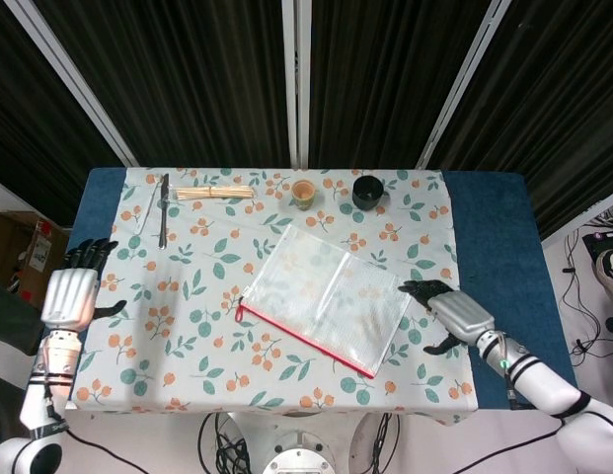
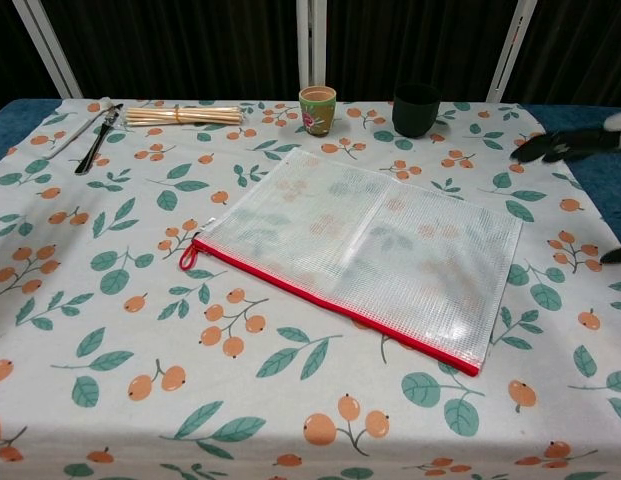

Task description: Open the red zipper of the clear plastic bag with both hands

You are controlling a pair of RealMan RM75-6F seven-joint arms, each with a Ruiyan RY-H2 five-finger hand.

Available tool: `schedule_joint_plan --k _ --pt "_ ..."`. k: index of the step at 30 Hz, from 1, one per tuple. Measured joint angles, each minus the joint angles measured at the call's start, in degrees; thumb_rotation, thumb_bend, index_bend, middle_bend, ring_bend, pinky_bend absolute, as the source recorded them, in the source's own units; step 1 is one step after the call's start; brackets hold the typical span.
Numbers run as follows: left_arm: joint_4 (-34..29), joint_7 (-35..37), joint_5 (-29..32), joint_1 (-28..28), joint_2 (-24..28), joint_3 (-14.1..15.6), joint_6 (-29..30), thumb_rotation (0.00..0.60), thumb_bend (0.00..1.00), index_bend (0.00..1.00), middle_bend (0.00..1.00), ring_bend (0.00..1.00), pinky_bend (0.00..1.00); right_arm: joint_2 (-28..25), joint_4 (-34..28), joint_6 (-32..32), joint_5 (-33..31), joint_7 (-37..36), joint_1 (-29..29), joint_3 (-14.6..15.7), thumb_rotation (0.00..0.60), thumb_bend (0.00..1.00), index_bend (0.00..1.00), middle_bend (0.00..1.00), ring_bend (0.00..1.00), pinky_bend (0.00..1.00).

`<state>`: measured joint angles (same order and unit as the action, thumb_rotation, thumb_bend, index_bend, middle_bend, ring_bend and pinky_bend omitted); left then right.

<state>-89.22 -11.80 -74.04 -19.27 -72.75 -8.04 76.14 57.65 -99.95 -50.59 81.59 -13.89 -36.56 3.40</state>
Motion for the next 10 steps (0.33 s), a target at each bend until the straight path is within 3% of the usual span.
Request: schedule_joint_plan --k 5,10 --pt "1.85 2.37 -2.10 4.07 4.26 2.92 2.41 0.600 0.06 0.17 0.13 0.08 0.17 0.68 3.20 -16.31 0.90 0.86 7.81 -0.84 0.600 0.18 0.03 0.11 0.00 0.00" --pt "-0.92 2.92 -3.90 8.46 6.63 5.29 7.02 0.600 0.06 0.17 0.13 0.08 0.17 1.32 6.30 -29.66 4.06 -0.55 17.57 -0.56 0.600 0.18 0.03 0.11 0.00 0.00"
